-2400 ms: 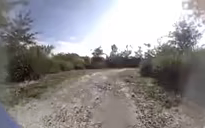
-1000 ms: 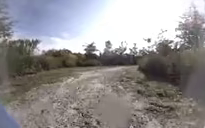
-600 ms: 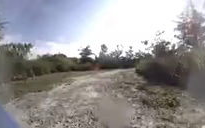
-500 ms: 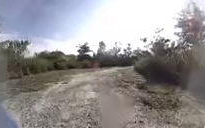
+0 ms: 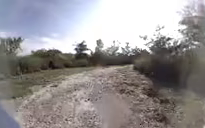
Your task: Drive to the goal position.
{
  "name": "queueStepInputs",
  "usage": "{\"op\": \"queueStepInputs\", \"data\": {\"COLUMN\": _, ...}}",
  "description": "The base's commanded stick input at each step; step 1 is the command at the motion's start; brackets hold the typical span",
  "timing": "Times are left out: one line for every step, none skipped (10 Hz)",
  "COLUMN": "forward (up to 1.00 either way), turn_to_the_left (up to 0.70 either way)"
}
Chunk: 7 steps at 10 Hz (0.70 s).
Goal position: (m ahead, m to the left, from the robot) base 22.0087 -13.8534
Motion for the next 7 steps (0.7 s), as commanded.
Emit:
{"op": "queueStepInputs", "data": {"forward": 1.0, "turn_to_the_left": 0.0}}
{"op": "queueStepInputs", "data": {"forward": 1.0, "turn_to_the_left": 0.0}}
{"op": "queueStepInputs", "data": {"forward": 1.0, "turn_to_the_left": 0.0}}
{"op": "queueStepInputs", "data": {"forward": 1.0, "turn_to_the_left": 0.0}}
{"op": "queueStepInputs", "data": {"forward": 1.0, "turn_to_the_left": 0.0}}
{"op": "queueStepInputs", "data": {"forward": 1.0, "turn_to_the_left": 0.0}}
{"op": "queueStepInputs", "data": {"forward": 1.0, "turn_to_the_left": 0.0}}
